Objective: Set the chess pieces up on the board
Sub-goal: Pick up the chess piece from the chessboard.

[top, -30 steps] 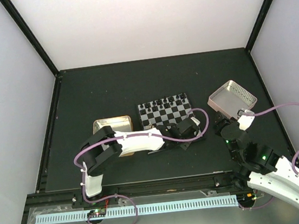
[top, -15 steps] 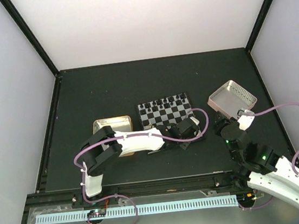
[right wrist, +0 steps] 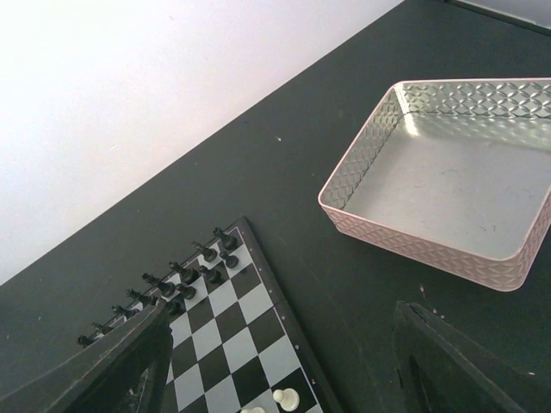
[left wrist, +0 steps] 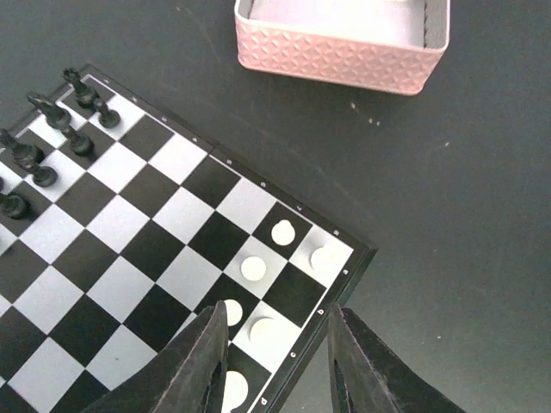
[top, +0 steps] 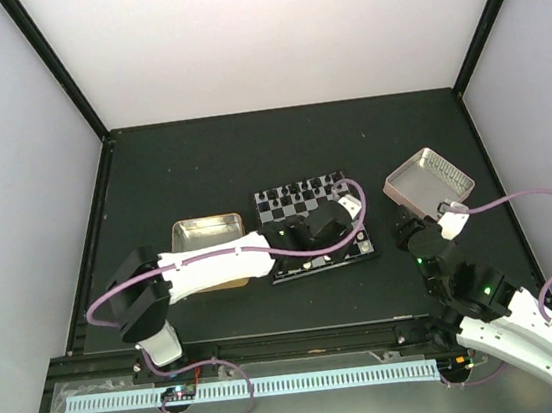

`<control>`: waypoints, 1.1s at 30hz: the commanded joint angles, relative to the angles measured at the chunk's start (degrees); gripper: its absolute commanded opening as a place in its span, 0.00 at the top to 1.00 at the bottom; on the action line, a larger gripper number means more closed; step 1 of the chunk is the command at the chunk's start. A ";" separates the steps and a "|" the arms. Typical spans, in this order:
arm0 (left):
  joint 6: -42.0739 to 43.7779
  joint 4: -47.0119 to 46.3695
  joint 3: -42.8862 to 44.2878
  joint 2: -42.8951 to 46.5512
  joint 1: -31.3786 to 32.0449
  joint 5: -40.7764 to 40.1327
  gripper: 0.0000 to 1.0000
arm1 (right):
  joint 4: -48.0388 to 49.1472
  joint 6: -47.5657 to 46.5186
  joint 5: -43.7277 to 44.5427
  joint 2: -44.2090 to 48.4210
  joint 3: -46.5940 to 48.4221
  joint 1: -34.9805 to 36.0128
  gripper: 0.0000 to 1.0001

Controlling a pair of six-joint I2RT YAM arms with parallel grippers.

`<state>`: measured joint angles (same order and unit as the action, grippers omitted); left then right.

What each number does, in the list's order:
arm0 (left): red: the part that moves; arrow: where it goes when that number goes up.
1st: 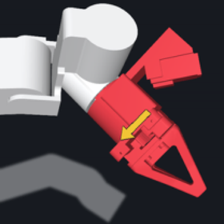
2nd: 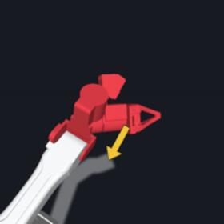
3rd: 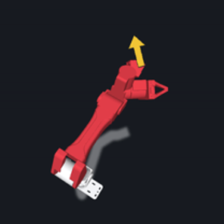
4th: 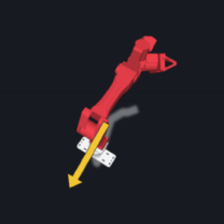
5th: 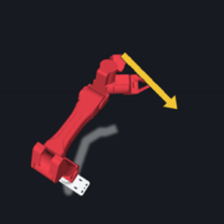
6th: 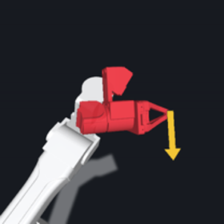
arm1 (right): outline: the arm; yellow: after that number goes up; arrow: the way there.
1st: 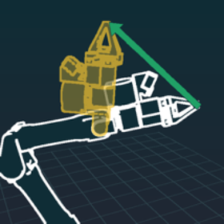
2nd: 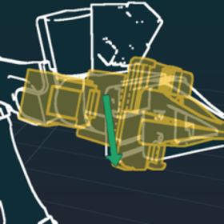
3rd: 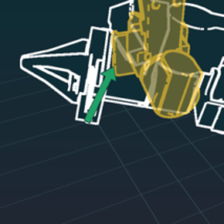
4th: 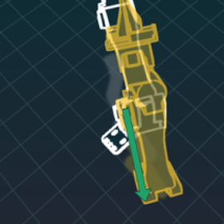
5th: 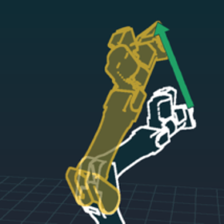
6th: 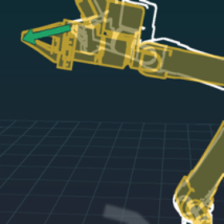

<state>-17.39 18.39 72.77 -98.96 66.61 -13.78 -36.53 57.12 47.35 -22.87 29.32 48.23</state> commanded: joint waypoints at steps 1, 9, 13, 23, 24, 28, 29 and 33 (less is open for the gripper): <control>-2.47 -0.31 -1.76 5.36 -1.41 -0.01 0.67 | 2.67 -1.22 0.12 -0.88 0.29 -0.15 0.29; -8.15 -1.68 -13.24 16.52 -9.12 -2.08 0.41 | 9.32 -8.25 -8.68 -10.14 3.00 -0.08 0.29; -10.15 1.68 -16.18 16.62 -13.92 0.64 0.43 | 11.96 -8.65 -11.04 -15.87 4.25 -0.09 0.29; -9.94 3.88 -18.60 10.92 -20.53 10.29 0.79 | 15.08 -8.66 -13.91 -22.98 5.83 -0.15 0.30; -9.91 3.72 -18.79 10.71 -20.66 10.26 0.79 | 15.09 -8.69 -13.95 -23.20 5.90 -0.14 0.30; -10.36 4.35 -18.50 8.74 -21.36 8.82 0.78 | 15.12 -8.72 -13.98 -23.54 5.79 -0.14 0.31; -10.51 4.70 -18.25 8.09 -21.52 8.52 0.78 | 15.05 -8.76 -13.97 -23.46 5.75 -0.15 0.31; -10.86 5.17 -18.19 5.62 -21.90 8.02 0.77 | 14.47 -8.46 -13.41 -22.89 5.58 -0.13 0.31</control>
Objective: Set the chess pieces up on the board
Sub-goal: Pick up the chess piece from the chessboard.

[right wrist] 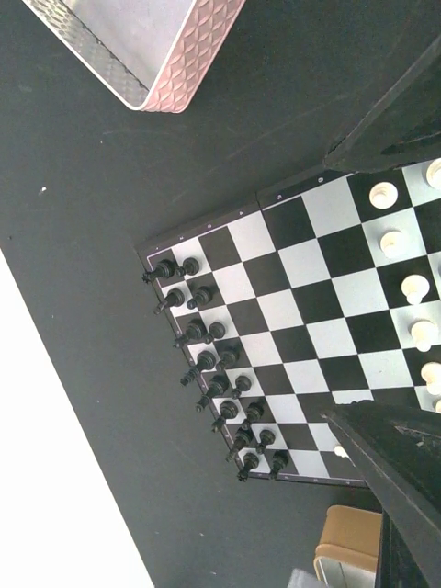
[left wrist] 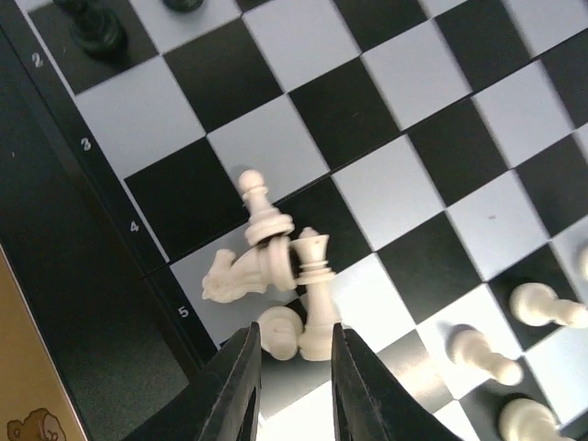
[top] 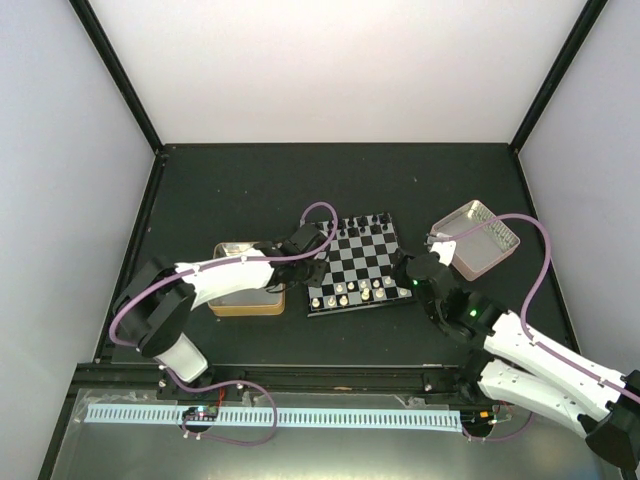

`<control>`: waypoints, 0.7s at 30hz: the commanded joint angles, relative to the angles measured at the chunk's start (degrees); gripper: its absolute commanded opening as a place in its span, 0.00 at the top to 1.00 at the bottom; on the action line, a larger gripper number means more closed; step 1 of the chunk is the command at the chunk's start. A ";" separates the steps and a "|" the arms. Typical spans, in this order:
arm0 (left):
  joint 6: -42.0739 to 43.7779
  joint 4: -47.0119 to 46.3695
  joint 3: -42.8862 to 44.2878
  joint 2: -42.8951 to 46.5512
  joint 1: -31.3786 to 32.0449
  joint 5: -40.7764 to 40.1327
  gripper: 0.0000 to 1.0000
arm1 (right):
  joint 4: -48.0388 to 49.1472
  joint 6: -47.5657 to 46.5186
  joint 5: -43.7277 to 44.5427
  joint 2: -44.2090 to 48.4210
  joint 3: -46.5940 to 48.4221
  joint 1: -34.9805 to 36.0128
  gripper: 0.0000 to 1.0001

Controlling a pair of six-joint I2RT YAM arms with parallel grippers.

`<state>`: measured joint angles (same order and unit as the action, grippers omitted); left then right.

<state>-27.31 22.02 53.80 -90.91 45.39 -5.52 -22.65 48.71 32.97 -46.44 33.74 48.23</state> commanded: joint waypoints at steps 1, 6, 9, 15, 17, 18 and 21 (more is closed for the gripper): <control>-0.86 1.56 0.76 -2.85 -0.73 -0.30 0.77 | 0.33 0.37 1.50 0.95 1.05 -0.18 0.31; -1.11 1.09 0.31 -3.95 -0.78 0.22 0.80 | 0.11 1.28 3.23 3.30 0.01 -0.19 0.31; -1.09 0.69 0.26 -3.71 -0.83 0.24 0.85 | -0.10 1.45 4.03 4.71 -0.56 -0.20 0.32; -0.72 1.46 0.77 -2.58 -0.76 -0.85 0.89 | -0.53 1.81 4.56 5.71 -1.08 -0.12 0.32; -0.64 1.98 0.82 -1.93 -0.82 -0.54 0.90 | -0.61 1.91 4.56 5.78 -1.13 -0.20 0.32; -0.64 2.21 0.78 -1.51 -0.76 -0.22 0.90 | -0.63 1.97 4.62 5.79 -1.17 -0.13 0.32; -0.51 2.67 0.66 0.13 -0.75 1.83 0.90 | -0.60 1.99 4.70 5.98 -1.30 -0.15 0.32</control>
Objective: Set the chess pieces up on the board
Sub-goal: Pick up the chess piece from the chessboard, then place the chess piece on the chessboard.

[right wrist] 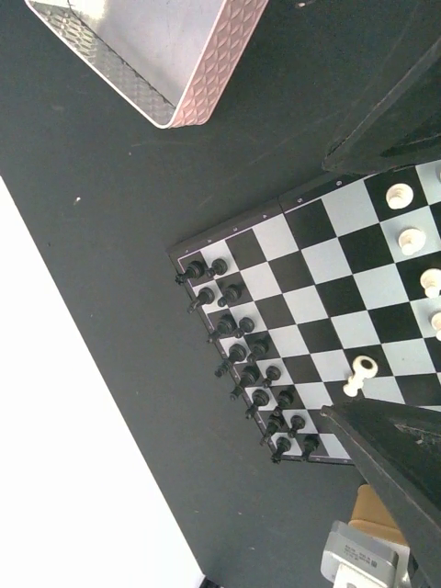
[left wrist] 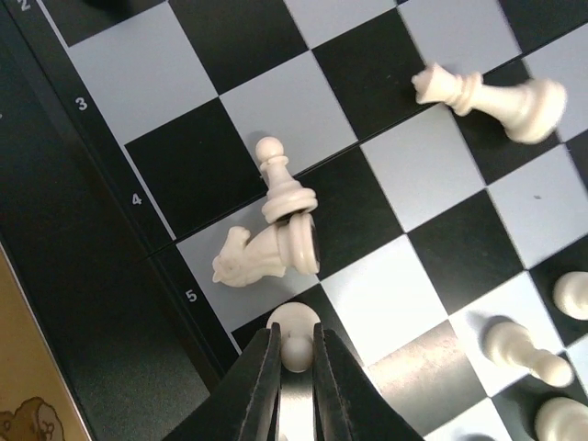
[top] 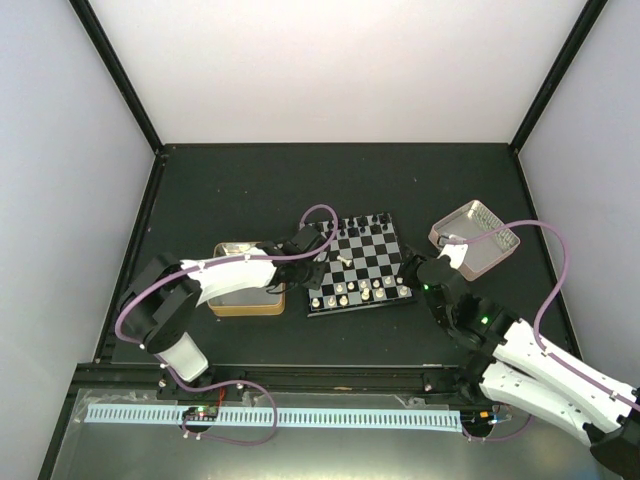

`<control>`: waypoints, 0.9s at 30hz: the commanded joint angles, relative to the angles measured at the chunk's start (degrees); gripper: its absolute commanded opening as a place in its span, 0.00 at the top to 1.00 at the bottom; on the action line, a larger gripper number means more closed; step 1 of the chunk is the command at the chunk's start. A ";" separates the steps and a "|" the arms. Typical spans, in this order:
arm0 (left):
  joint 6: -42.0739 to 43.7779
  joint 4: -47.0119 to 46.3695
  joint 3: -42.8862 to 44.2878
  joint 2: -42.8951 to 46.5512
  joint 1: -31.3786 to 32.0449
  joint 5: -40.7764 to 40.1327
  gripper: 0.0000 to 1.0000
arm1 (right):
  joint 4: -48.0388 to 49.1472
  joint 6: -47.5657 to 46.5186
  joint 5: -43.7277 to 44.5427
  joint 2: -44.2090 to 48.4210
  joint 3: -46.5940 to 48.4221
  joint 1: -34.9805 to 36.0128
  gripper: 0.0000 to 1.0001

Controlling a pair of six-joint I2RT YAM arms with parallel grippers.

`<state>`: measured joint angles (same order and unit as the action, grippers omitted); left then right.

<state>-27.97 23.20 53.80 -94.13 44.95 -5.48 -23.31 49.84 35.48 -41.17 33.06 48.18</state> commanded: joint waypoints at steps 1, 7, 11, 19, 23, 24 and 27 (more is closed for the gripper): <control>0.19 1.47 0.53 3.94 -0.30 2.73 0.90 | 0.17 0.87 2.22 0.73 -0.69 -0.11 0.32; 0.62 2.07 0.68 5.07 0.17 7.90 0.90 | 0.47 0.80 2.31 0.40 -0.71 -0.10 0.32; 1.14 2.70 0.86 4.04 0.79 10.05 0.90 | 0.63 0.87 2.31 0.11 -0.80 -0.07 0.32; 2.30 3.17 1.75 1.43 1.53 13.46 0.89 | 0.92 0.79 2.04 -0.45 -0.71 -0.13 0.32; 2.47 3.58 2.22 0.00 1.55 13.67 0.86 | 0.85 0.83 2.00 -0.40 -0.64 -0.12 0.32; 2.55 3.68 2.34 -0.34 1.57 13.85 0.86 | 0.82 0.85 2.04 -0.45 -0.64 -0.19 0.32; 2.73 3.62 2.60 -0.86 1.63 14.57 0.84 | 0.81 0.88 1.97 -0.40 -0.71 -0.15 0.32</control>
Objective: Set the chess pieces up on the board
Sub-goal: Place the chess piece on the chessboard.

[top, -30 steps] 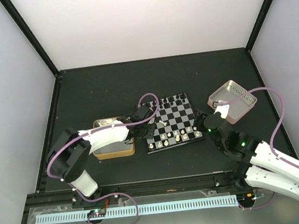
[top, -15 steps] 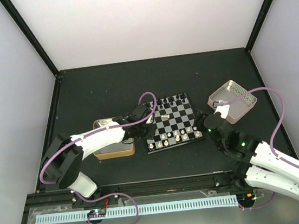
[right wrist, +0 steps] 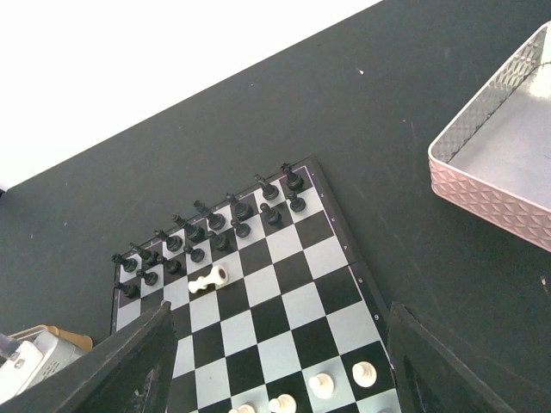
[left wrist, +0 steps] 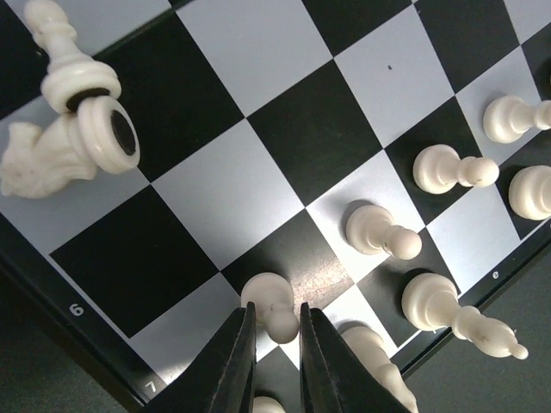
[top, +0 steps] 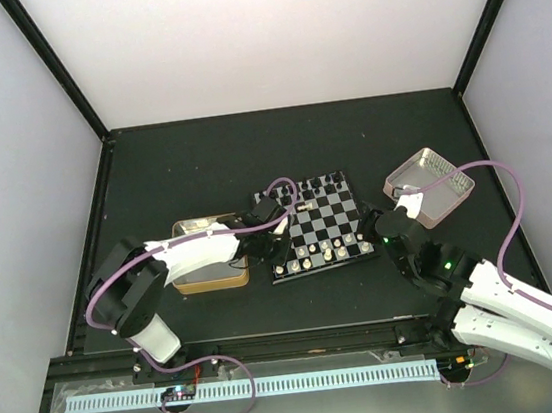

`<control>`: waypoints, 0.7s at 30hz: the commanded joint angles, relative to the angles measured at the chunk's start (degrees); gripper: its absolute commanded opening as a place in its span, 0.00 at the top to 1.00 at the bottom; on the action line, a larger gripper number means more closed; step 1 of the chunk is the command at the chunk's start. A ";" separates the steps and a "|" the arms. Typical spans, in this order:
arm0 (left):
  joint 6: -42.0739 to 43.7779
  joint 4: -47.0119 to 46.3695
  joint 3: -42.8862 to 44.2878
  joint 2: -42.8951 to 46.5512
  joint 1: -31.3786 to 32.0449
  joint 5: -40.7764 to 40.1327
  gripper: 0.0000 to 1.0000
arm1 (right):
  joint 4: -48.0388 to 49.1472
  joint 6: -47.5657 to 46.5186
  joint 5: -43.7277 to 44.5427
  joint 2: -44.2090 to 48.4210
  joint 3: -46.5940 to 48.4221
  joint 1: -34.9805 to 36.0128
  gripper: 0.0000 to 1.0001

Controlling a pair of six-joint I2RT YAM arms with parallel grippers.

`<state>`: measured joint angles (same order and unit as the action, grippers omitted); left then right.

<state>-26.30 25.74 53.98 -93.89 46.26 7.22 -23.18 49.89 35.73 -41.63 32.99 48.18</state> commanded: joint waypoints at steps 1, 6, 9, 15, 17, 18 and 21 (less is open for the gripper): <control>1.10 1.01 2.46 -1.08 0.33 2.03 0.84 | 0.68 0.80 1.72 0.04 -0.61 -0.12 0.32; 1.20 0.92 2.87 -0.82 0.32 2.35 0.82 | 0.77 0.67 1.64 -0.04 -0.48 -0.11 0.32; 1.19 0.78 3.18 -0.75 0.35 1.91 0.78 | 0.89 0.69 1.55 -0.12 -0.47 -0.05 0.32; 1.68 0.82 4.44 -1.93 0.31 1.09 0.70 | 0.91 0.68 1.36 -0.30 -0.47 -0.09 0.32; 1.81 0.72 4.83 -2.33 0.32 0.87 0.69 | 0.94 0.69 1.28 -0.38 -0.50 -0.13 0.32; 1.81 0.72 5.02 -2.54 0.28 0.86 0.69 | 0.94 0.73 1.32 -0.38 -0.48 -0.15 0.32; 1.83 0.65 5.17 -3.11 0.34 1.18 0.70 | 0.86 0.65 1.36 -0.34 -0.47 -0.11 0.32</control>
<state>-25.36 26.11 57.08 -95.68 46.26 8.19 -23.11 49.89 35.70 -41.95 32.97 48.18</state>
